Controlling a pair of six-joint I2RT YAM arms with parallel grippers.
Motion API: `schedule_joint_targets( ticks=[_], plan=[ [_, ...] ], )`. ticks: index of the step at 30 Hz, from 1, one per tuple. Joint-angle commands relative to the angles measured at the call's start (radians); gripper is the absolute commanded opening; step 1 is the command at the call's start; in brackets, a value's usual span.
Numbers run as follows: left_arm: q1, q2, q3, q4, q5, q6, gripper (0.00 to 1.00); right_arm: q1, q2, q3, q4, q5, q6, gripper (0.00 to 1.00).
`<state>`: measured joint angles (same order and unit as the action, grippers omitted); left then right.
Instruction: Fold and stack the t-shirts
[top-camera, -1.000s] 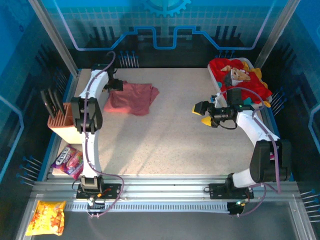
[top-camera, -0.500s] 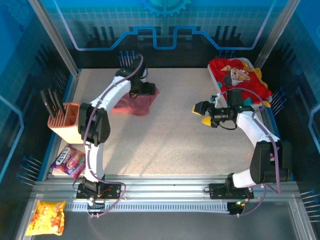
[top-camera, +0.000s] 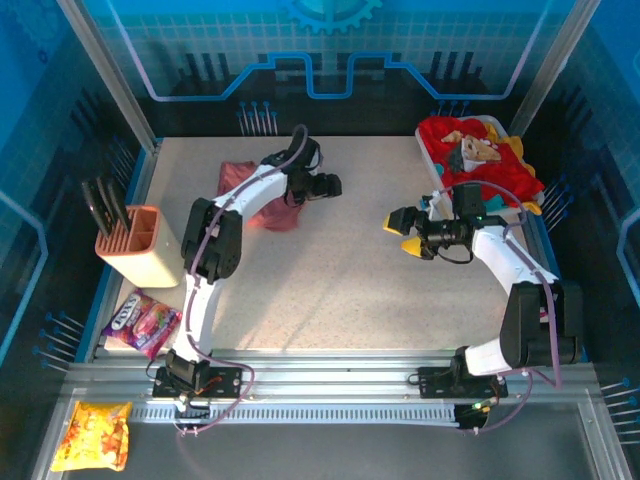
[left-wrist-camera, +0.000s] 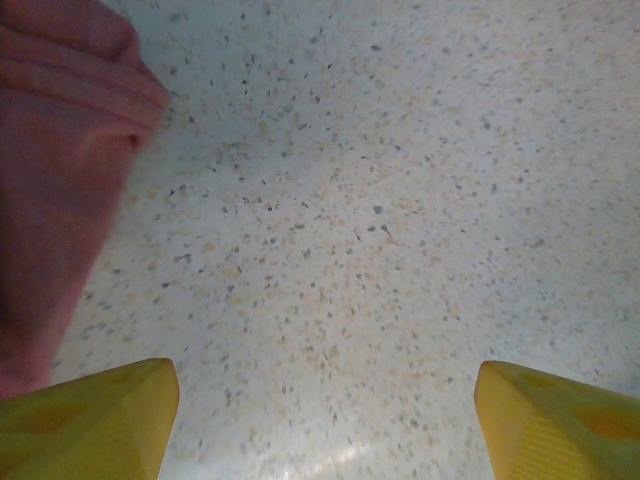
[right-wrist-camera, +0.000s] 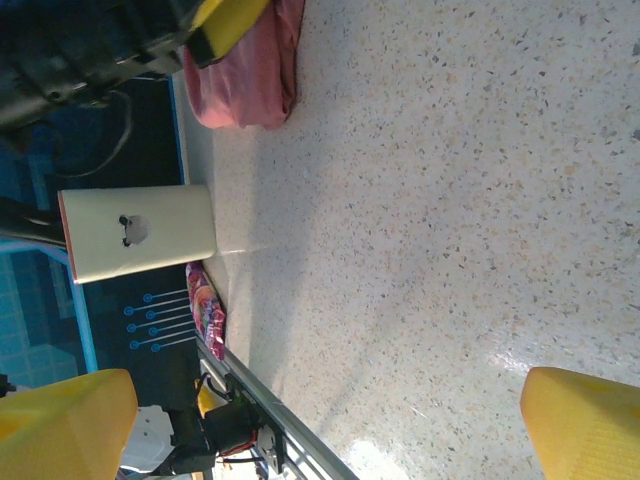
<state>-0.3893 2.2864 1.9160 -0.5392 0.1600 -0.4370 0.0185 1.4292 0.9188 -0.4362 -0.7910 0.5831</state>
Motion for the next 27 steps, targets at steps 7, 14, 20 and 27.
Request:
schedule_joint_targets(
  ticks=[7, 14, 20, 27],
  plan=[
    [0.001, 0.089, 0.083, 0.019, -0.009, -0.002, 0.81, -0.007, -0.016, -0.004, -0.011, -0.020, -0.013, 1.00],
    [0.032, 0.117, 0.099, -0.029, -0.052, 0.011, 0.81, -0.008, -0.012, -0.008, -0.009, -0.018, -0.011, 1.00],
    [0.076, 0.110, 0.073, -0.026, -0.053, 0.028, 0.80, -0.008, -0.010, -0.002, -0.015, -0.016, -0.012, 1.00],
    [0.108, 0.105, 0.069, -0.045, -0.058, 0.084, 0.80, -0.008, -0.011, -0.007, -0.013, -0.015, -0.009, 1.00]
  ],
)
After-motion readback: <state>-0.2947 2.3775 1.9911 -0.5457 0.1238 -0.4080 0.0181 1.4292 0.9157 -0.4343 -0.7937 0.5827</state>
